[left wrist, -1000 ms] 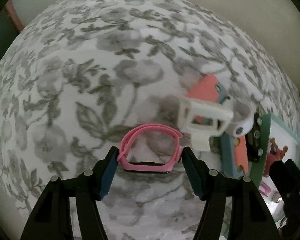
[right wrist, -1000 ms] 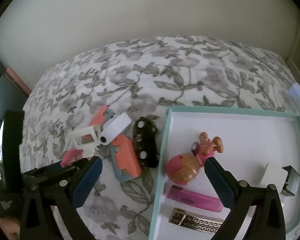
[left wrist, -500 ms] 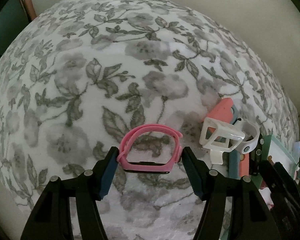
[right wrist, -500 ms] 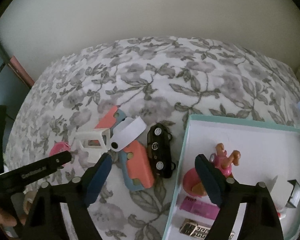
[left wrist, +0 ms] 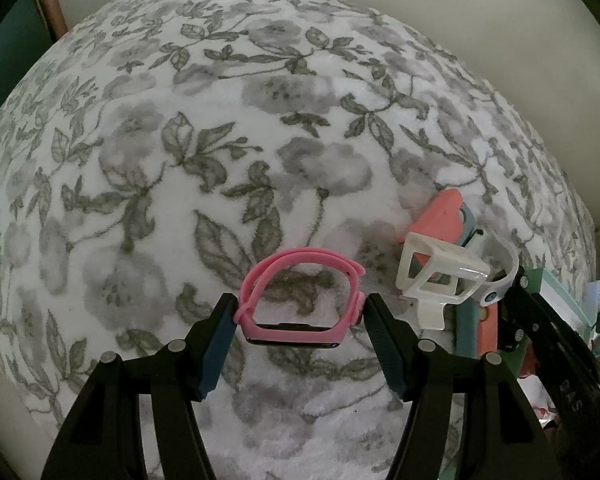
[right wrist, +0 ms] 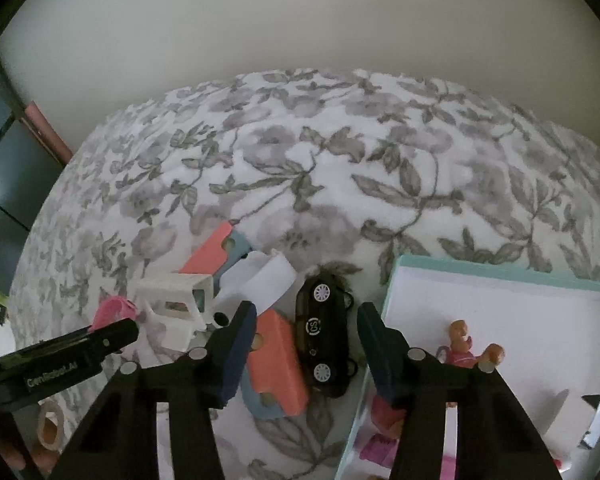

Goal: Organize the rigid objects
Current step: 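Grasp the pink watch band with the left tool while the right tool grasps the black toy car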

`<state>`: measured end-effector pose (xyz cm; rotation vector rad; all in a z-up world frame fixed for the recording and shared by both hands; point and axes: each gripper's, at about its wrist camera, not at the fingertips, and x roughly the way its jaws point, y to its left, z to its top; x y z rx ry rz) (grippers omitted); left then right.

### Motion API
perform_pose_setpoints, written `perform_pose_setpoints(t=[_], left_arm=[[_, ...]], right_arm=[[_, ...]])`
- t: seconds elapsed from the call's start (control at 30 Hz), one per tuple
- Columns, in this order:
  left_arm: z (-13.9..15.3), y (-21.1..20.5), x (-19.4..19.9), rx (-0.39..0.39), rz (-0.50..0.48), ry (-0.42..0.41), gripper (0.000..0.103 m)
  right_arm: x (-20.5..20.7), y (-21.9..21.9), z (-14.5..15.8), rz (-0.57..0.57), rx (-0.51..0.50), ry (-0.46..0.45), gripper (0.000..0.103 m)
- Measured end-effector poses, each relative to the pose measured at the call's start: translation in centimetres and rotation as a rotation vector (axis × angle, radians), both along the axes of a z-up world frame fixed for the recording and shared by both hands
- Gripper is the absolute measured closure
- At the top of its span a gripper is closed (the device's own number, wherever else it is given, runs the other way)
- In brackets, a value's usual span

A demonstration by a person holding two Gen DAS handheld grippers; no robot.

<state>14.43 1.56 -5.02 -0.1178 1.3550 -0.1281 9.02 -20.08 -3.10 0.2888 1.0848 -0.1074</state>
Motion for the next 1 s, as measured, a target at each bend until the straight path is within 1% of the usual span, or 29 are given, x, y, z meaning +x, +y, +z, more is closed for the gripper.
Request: perform_pose_setpoints(t=[0.03,0.17,0.3,0.47,0.63,0.7,0.83,1.0], left_arm=[[0.0,-0.1,-0.1,0.001,-0.003,0.001,0.037],[-0.2,-0.4,0.0,0.006,-0.011,0.001,0.037],[-0.3,-0.4,0.0,0.005,-0.01,0.004,0.037],[-0.3,-0.5,0.0,0.004,-0.009,0.001,0.037],[-0.4,-0.4,0.0,0.007,-0.012,0.002,0.037],[-0.4,-0.4,0.0,0.009,-0.015,0.001,0.037],[-0.4,-0.5,0.0,0.011,-0.02,0.004,0.037],[-0.5,-0.6,0.0,0.017,-0.028,0.002,0.037]], right_arm=[[0.1,-0.1,-0.1,0.0,0.006,0.001,0.053],[0.3,0.0,-0.1,0.001,0.002,0.0,0.057],[0.3,-0.1,0.1,0.008,-0.013,0.003,0.065],[0.3,-0.1,0.4,0.008,-0.032,0.015,0.065],[0.4,0.4,-0.7,0.019,-0.061,0.064,0.065],[0.5,0.8,-0.8,0.026,-0.091,0.066,0.069],[0.6,1.1,-1.0,0.023,-0.124,0.063,0.073],[0.8,1.4,-1.2,0.024,-0.164,0.058,0.073]])
